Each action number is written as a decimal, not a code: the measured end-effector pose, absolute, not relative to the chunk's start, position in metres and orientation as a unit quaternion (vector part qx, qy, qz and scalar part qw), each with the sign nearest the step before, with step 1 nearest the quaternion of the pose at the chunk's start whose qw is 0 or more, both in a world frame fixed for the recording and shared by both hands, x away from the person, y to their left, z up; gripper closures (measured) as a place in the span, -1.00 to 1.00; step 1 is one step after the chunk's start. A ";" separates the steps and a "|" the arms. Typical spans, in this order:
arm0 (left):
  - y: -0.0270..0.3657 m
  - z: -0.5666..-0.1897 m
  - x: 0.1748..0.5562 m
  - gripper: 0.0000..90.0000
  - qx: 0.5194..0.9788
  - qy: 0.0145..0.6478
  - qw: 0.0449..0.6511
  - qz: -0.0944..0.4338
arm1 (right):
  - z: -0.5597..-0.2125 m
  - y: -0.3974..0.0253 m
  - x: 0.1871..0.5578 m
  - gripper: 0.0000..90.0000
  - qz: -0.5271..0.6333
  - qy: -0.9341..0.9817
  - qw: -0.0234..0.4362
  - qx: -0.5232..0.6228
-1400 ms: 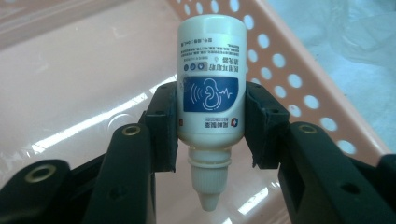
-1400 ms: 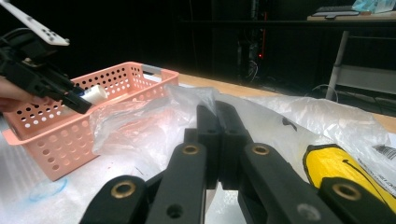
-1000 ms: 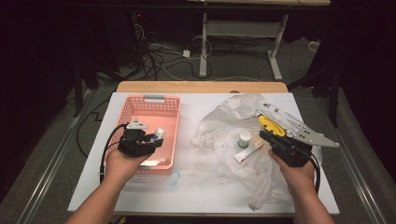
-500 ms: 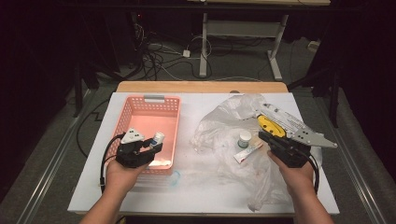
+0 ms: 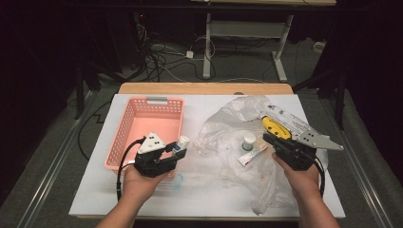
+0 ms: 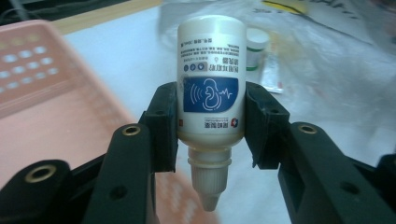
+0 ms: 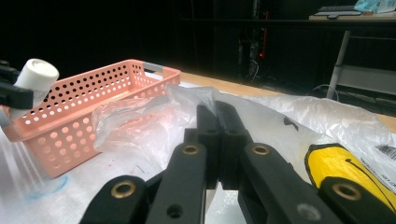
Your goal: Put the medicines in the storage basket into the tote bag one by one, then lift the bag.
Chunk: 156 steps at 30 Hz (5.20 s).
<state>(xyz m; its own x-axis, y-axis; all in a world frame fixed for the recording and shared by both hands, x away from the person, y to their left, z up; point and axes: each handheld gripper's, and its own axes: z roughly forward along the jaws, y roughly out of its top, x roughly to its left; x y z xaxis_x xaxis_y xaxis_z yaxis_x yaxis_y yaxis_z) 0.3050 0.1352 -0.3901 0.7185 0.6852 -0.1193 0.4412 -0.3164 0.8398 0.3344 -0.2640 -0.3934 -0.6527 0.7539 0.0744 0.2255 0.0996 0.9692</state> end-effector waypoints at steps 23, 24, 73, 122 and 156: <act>0.043 -0.413 0.315 0.29 0.840 0.291 0.452 0.079 | -0.392 -0.265 0.333 1.00 0.578 0.702 0.229 0.348; 0.040 -0.413 0.317 0.29 0.841 0.290 0.450 0.077 | -0.392 -0.265 0.333 1.00 0.578 0.702 0.229 0.348; -0.068 -0.457 0.359 -0.04 0.848 0.286 0.441 0.061 | -0.390 -0.273 0.333 1.00 0.582 0.697 0.233 0.348; 0.012 -0.483 0.316 0.97 0.844 0.296 0.437 0.095 | -0.399 -0.254 0.338 1.00 0.568 0.713 0.221 0.348; 0.055 -0.375 0.326 0.97 0.721 0.276 0.576 0.271 | -0.368 -0.248 0.333 1.00 0.593 0.682 0.273 0.330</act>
<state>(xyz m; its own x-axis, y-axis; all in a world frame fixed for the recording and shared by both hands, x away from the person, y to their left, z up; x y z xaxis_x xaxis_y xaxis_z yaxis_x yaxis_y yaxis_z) 0.3259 0.0545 -0.3747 0.7013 0.7092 0.0724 0.0862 -0.1852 0.9789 0.3327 -0.2482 -0.3676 -0.6335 0.7735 0.0200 0.1264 0.0779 0.9889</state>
